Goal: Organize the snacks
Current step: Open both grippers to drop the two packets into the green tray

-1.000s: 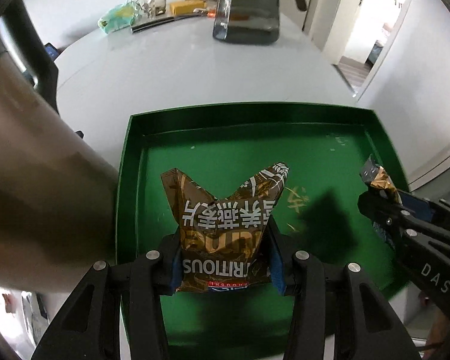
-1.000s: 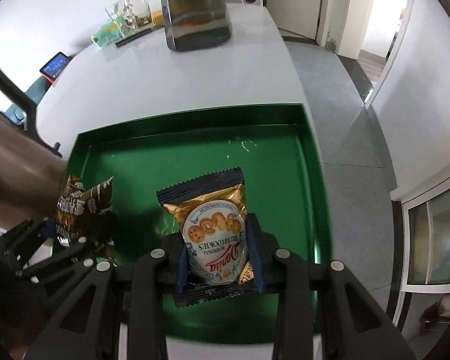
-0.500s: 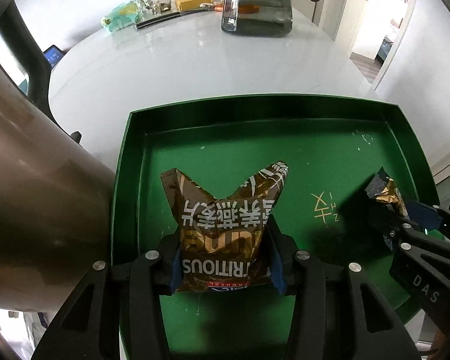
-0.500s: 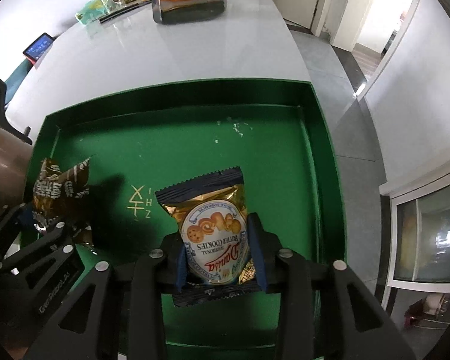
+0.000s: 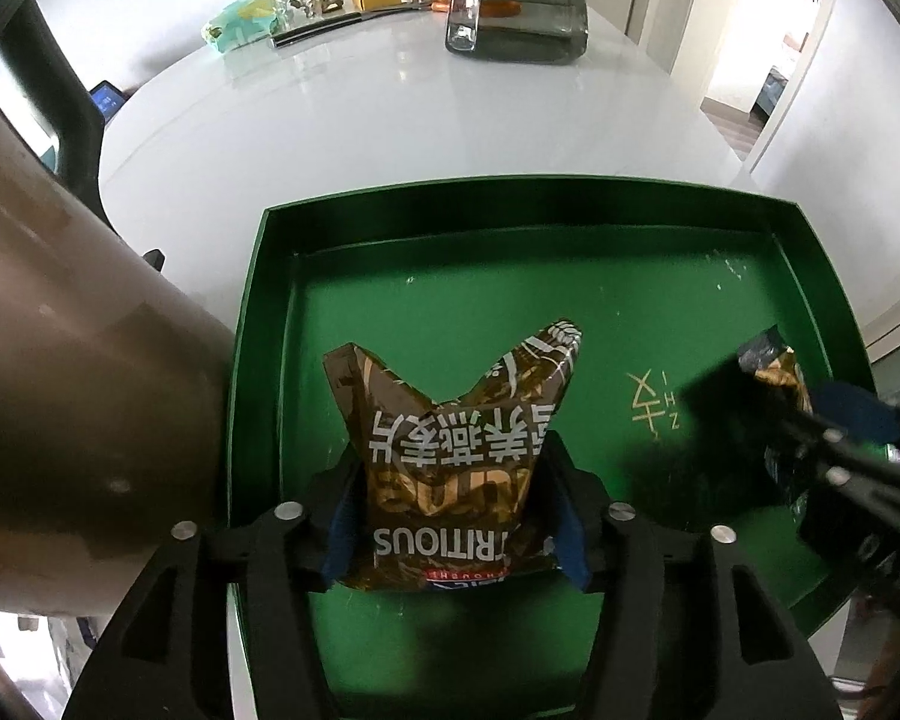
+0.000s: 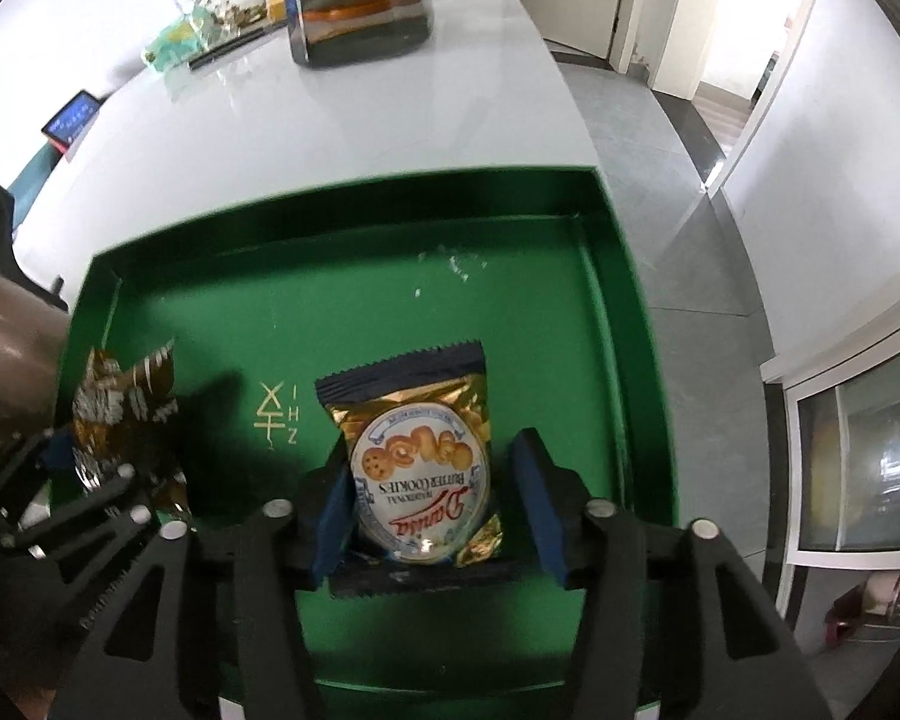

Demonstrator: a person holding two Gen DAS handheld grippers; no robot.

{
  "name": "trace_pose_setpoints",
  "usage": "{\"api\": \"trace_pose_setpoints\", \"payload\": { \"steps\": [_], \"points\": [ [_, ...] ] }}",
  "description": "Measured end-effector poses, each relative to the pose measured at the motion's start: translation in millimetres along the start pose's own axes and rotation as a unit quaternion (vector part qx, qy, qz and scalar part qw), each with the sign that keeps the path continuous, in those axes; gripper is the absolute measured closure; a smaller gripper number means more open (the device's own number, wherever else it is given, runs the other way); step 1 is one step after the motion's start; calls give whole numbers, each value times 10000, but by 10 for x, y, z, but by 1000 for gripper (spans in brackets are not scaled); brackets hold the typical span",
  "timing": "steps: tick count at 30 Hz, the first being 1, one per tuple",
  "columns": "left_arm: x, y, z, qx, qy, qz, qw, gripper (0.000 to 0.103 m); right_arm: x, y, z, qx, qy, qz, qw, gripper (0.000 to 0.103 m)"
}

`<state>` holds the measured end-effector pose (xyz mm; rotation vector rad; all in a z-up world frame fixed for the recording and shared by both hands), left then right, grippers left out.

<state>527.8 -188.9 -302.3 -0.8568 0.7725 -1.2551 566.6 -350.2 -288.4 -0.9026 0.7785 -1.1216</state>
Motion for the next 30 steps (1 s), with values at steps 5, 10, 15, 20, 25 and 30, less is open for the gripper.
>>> {"api": "trace_pose_setpoints", "payload": {
  "steps": [5,10,15,20,25,30],
  "points": [
    [-8,-12,-27,-2,21,22,10000,29,16,-63,9,-8,142,96,9999,25],
    [18,-45,-93,-4,63,62,10000,10,28,-155,26,126,117,10,9999,2],
    [71,-137,-102,131,101,77,9998,2,55,-293,42,282,160,13,9995,0],
    [111,-203,-131,129,14,28,9999,2,102,-415,43,421,44,-165,9990,0],
    [173,-259,-194,146,38,-41,9999,1,136,-472,9,493,-41,-325,9982,0],
    [197,-346,-233,191,25,-67,9998,1,190,-524,-20,534,71,-311,9981,0]
  ]
}}
Point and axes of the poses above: each gripper's, at about its wrist camera, not at the fingertips, and y roughly the way its jaws point, x to its right, z to its top, the point moved 4 cm from there along y, roughly the way its jaws point, and after that the axes turned 6 degrees about x, right-handed, at the moved point
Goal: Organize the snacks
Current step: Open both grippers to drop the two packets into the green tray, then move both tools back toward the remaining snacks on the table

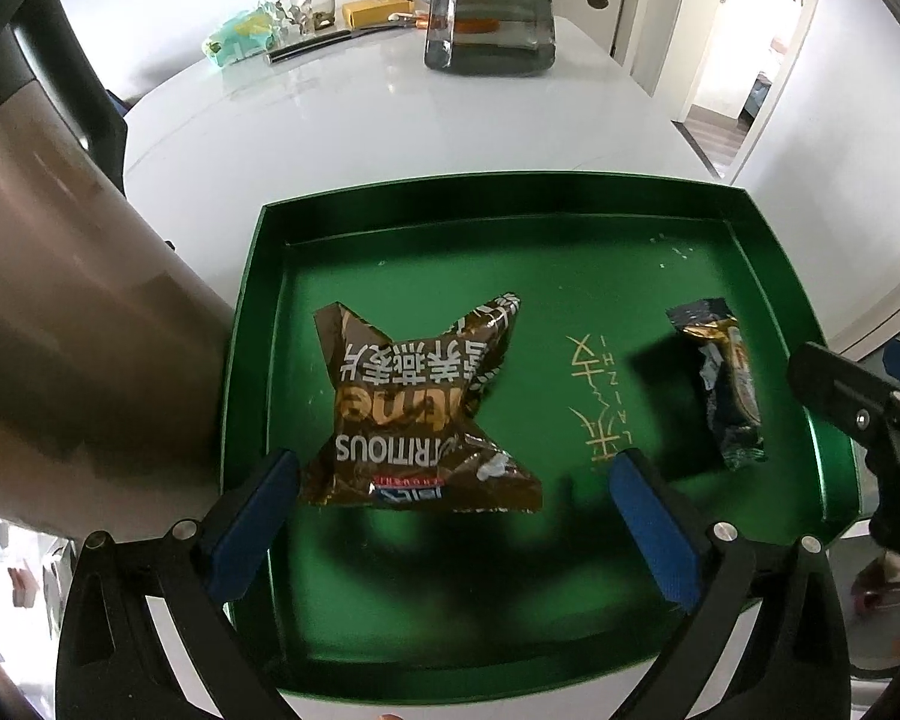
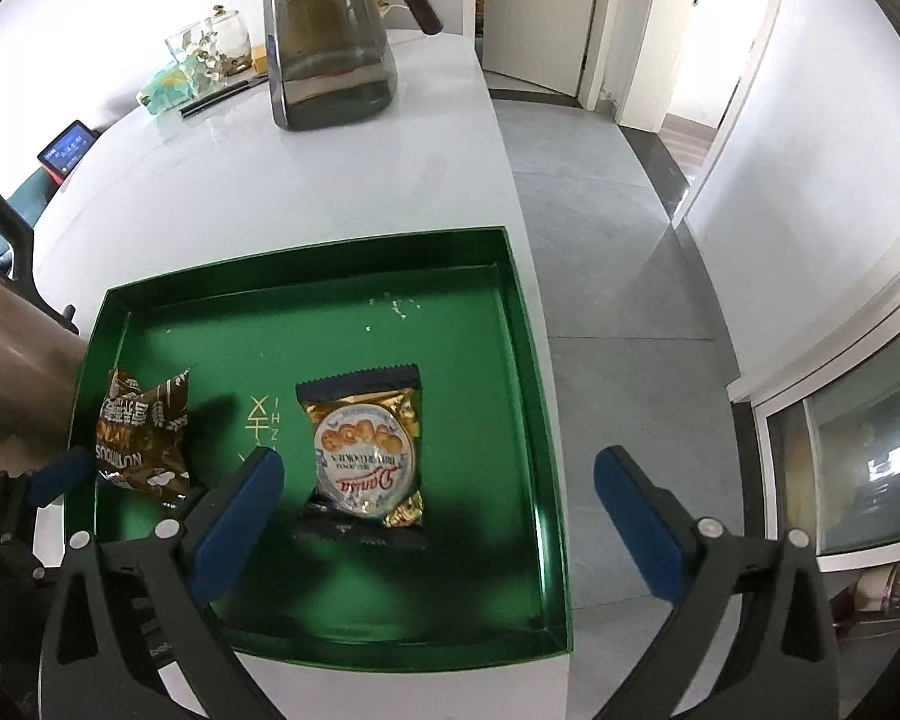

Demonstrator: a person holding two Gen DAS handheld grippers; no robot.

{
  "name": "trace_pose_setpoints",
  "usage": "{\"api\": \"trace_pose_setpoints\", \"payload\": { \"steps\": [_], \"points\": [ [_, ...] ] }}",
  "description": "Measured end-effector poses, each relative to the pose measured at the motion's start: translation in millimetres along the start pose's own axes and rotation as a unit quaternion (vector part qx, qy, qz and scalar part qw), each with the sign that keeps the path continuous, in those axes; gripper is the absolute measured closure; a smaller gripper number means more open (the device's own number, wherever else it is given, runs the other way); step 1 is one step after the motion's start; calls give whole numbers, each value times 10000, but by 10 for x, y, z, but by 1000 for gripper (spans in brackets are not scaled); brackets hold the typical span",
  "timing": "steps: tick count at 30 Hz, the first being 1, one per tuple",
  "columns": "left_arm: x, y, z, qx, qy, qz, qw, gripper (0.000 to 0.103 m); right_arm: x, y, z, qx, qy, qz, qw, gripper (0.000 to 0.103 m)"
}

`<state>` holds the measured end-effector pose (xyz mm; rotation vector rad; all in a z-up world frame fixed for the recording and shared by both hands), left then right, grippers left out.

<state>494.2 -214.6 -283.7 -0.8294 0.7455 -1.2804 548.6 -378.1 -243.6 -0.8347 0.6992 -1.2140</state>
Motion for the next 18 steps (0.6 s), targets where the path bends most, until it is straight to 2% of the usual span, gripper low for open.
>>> {"api": "trace_pose_setpoints", "payload": {
  "steps": [7,10,13,18],
  "points": [
    [-16,-172,-119,42,71,-79,9999,1,62,-230,-38,188,272,-13,9995,0],
    [-39,-315,-204,104,39,-186,9998,1,42,-420,-109,400,332,-29,9986,0],
    [-72,-464,-319,131,30,-292,9995,1,-27,-648,-212,618,270,-109,9977,0],
    [-170,-725,-519,212,61,-383,9990,1,-194,-934,-432,710,273,31,9971,0]
  ]
}}
Point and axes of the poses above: each gripper's, at about its wrist camera, not at the fingertips, and y roughly the way its jaws point, x to its right, z to its top, the point moved 4 cm from there along y, roughly the way its jaws point, and after that the axes turned 6 degrees about x, right-handed, at the moved point
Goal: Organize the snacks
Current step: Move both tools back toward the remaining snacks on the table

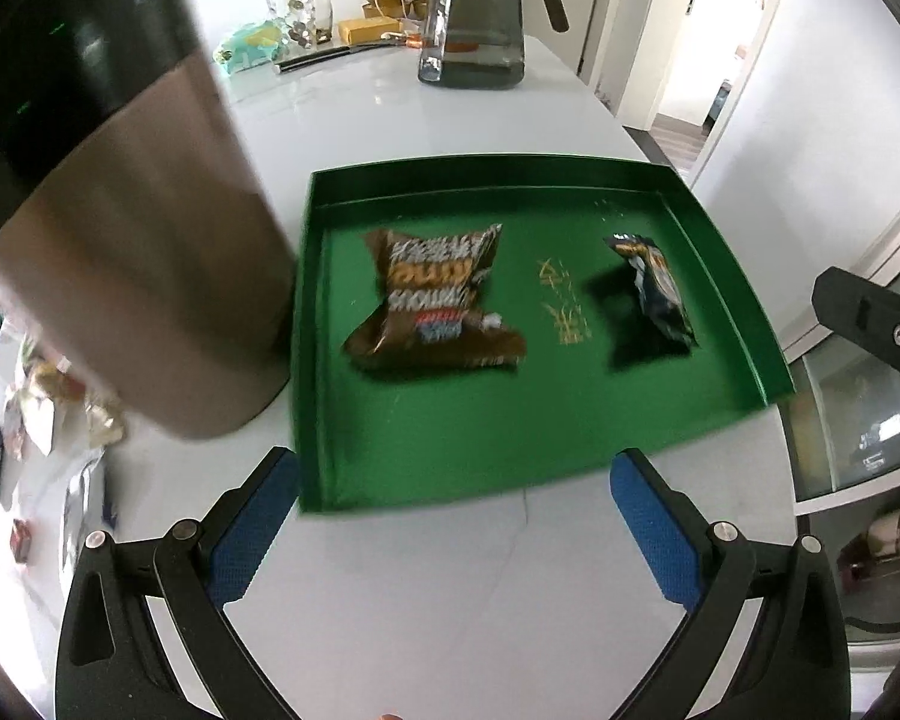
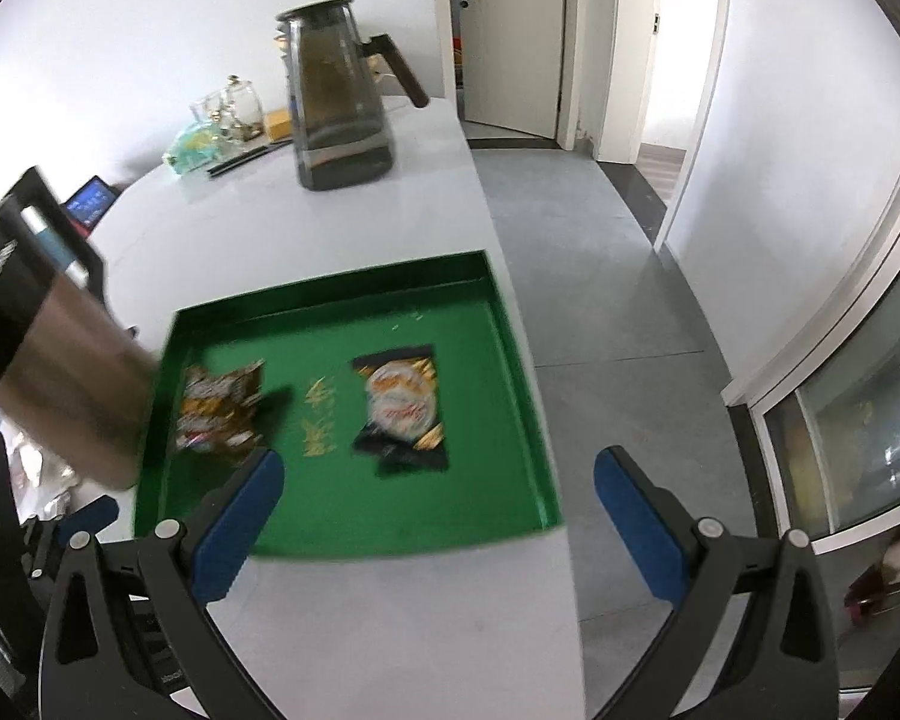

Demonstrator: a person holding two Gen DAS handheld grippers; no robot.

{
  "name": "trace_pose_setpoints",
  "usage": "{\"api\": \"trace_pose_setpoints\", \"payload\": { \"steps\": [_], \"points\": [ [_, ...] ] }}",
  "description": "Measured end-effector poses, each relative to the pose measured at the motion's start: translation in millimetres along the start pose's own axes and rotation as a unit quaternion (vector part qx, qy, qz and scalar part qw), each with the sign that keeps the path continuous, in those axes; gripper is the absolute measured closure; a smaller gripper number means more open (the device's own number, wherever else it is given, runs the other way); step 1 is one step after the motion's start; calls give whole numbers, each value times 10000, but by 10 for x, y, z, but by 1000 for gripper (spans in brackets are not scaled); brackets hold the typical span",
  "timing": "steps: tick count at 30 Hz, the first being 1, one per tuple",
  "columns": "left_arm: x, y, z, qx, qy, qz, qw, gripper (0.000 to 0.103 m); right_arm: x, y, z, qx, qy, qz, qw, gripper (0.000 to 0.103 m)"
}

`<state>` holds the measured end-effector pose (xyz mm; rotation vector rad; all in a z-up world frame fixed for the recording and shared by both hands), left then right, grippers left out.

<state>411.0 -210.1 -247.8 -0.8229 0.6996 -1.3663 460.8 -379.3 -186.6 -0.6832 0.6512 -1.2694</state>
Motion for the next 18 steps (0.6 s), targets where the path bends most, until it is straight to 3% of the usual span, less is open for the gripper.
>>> {"api": "trace_pose_setpoints", "payload": {
  "steps": [9,18],
  "points": [
    [-442,-528,-328,99,-39,-2,9999,1,-620,-442,-378,78,-135,434,9989,0],
    [-1329,-874,-533,267,-284,132,9992,1,-1560,-624,-647,18,-416,659,9970,0]
  ]
}}
Point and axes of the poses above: each gripper's, at about its wrist camera, not at the fingertips, and y roughly the way its jaws point, x to its right, z to its top, the point moved 4 cm from there along y, roughly the way its jaws point, and after that the axes turned 6 degrees about x, right-handed, at the moved point
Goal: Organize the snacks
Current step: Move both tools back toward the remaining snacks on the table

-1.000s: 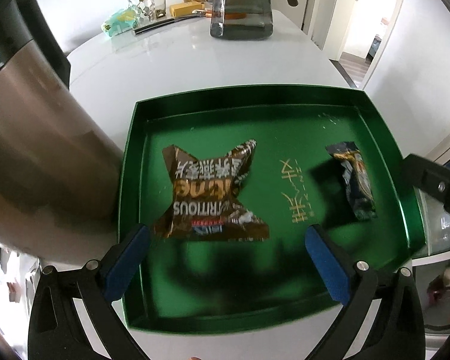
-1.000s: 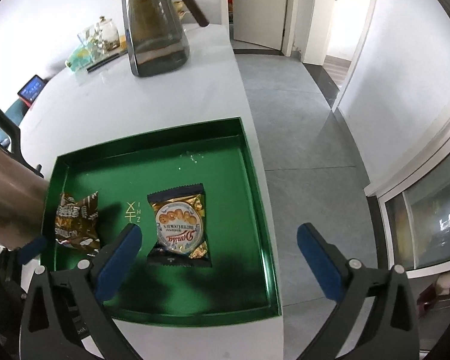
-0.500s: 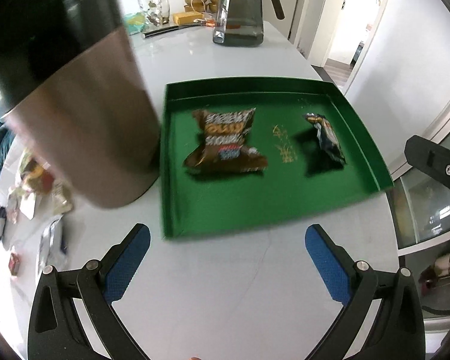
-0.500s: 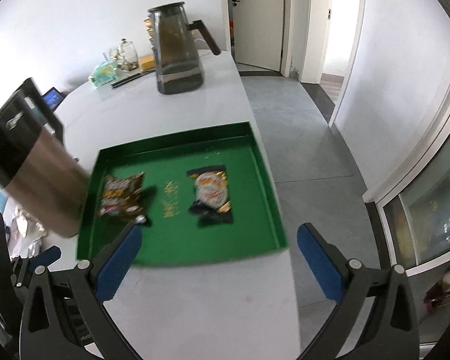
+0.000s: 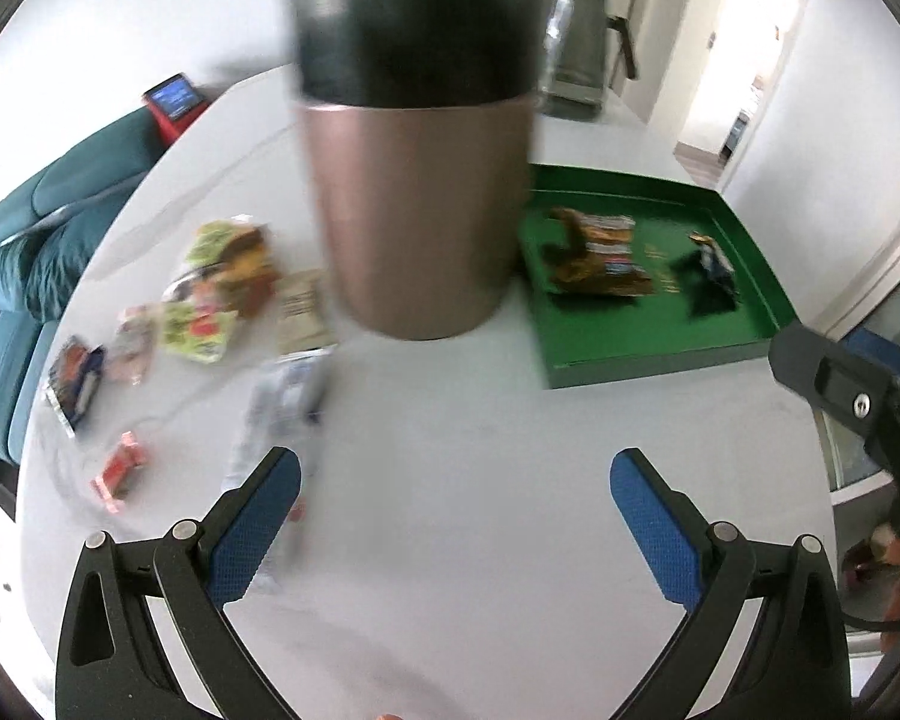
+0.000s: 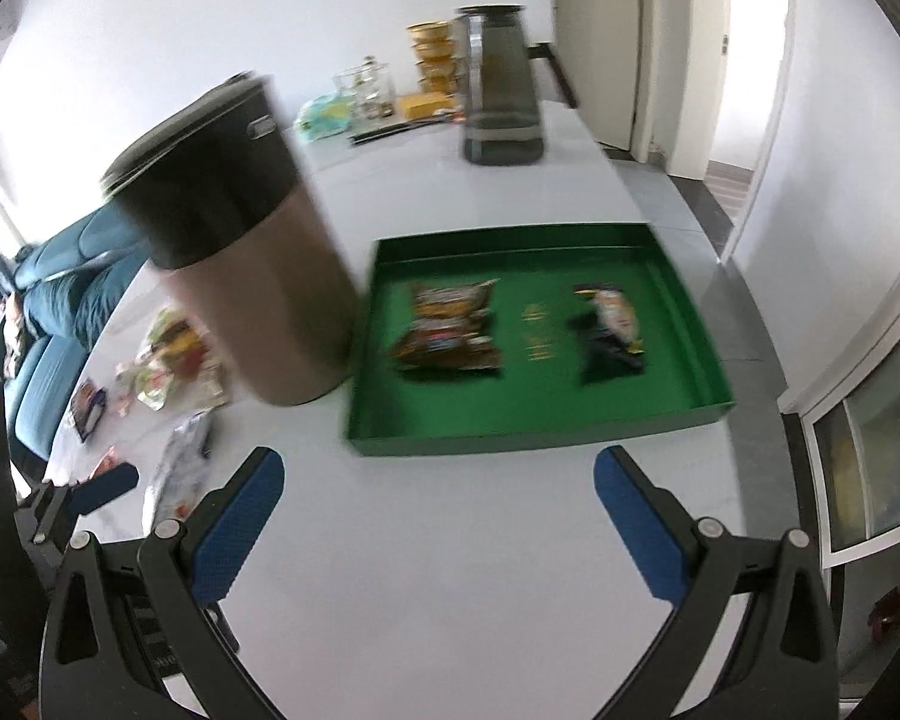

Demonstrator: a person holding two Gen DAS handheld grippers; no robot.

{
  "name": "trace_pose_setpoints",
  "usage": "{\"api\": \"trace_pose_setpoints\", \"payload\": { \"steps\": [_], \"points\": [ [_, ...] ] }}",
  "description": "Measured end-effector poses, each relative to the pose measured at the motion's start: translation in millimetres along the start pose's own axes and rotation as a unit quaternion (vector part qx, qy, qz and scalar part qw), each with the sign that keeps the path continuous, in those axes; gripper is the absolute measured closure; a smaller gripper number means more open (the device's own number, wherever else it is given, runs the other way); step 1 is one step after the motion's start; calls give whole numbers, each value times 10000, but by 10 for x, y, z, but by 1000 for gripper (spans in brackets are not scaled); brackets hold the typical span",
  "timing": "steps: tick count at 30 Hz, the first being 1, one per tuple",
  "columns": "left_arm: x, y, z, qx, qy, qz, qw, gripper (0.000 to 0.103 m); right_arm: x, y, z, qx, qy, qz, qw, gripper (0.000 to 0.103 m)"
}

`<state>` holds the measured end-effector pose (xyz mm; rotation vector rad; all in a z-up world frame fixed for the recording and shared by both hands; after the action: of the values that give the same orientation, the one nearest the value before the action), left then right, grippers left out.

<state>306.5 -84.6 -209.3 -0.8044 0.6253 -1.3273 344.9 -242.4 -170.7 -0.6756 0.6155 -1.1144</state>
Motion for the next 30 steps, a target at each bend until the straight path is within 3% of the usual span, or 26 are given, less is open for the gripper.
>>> {"api": "trace_pose_setpoints", "payload": {
  "steps": [14,21,30],
  "points": [
    [-1826,8,-202,-131,143,157,9997,1,-1732,410,-37,-153,-87,-135,9998,0],
    [-2587,196,-171,-179,167,136,9996,1,-2210,741,51,-154,36,-253,9996,0],
    [-3136,451,-94,-292,5,155,9995,1,-2676,1227,195,-326,-126,-355,9988,0]
  ]
}}
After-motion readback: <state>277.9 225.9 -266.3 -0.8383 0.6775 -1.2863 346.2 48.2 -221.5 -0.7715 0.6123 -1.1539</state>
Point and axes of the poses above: each gripper's, at about its wrist camera, not at the fingertips, and y roughly the way its jaws point, x to its right, z to its top, the point moved 4 cm from there along y, roughly the way its jaws point, and after that the axes turned 6 degrees about x, right-handed, at the moved point
